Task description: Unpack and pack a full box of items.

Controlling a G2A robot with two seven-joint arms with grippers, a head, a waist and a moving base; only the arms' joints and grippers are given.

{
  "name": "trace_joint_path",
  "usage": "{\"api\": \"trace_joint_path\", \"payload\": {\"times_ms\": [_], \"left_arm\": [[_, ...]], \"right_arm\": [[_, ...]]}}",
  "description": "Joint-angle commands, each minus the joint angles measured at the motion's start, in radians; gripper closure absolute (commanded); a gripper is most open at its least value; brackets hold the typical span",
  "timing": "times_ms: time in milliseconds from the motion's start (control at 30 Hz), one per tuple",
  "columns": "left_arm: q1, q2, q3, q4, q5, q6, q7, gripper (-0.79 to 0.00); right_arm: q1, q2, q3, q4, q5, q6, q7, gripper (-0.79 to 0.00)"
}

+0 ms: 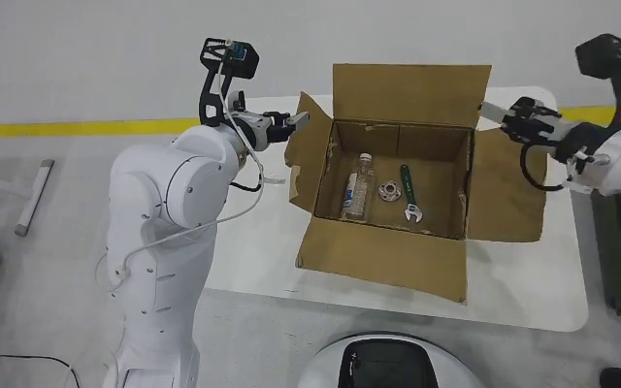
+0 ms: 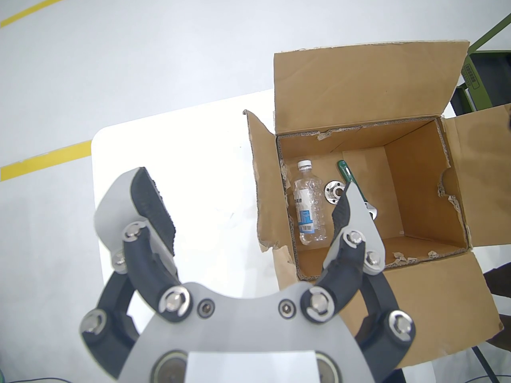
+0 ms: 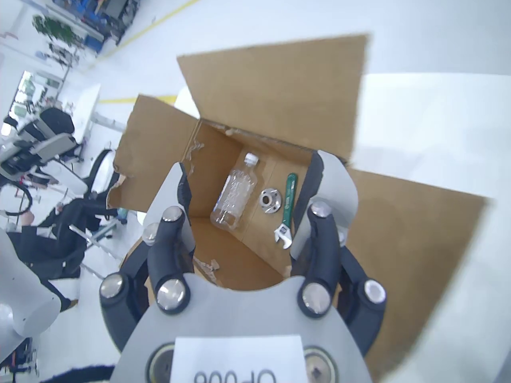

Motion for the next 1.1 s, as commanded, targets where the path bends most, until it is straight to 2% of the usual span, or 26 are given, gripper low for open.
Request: {"api": "trace_joint_path", "payload": {"times_ms": [0,100,200,267,367,500,700,833,1067], "left_arm": [[0.000,0.000,0.000,0.000,0.000,0.000,0.000,-0.785],[0.000,0.000,0.000,0.000,0.000,0.000,0.000,-0.785],[0.000,0.000,0.000,0.000,0.000,0.000,0.000,-0.785],[0.000,0.000,0.000,0.000,0.000,0.000,0.000,-0.785],[0.000,0.000,0.000,0.000,0.000,0.000,0.000,-0.785],[0.000,0.000,0.000,0.000,0.000,0.000,0.000,-0.785],[0.000,0.000,0.000,0.000,0.000,0.000,0.000,-0.785],[0.000,0.000,0.000,0.000,0.000,0.000,0.000,-0.785],[0.000,0.000,0.000,0.000,0.000,0.000,0.000,-0.785]], "right_arm": [[-0.091,0.003,0.182,0.033,0.030,-0.055,-0.006,0.000],[-0.229,-0.002,0.343,0.105,0.096,-0.128,-0.013,0.000],[-0.365,-0.016,0.414,0.188,0.163,-0.176,-0.042,0.000],[-0.434,-0.027,0.410,0.237,0.228,-0.203,-0.059,0.000],[-0.476,-0.044,0.339,0.279,0.366,-0.214,-0.077,0.000],[-0.428,-0.054,0.248,0.264,0.525,-0.266,-0.082,0.000],[-0.314,-0.052,0.111,0.185,0.604,-0.284,-0.007,0.000],[-0.236,-0.048,-0.013,0.137,0.543,-0.297,0.048,0.000],[-0.113,-0.039,-0.229,0.115,0.281,-0.253,0.153,0.000]]}}
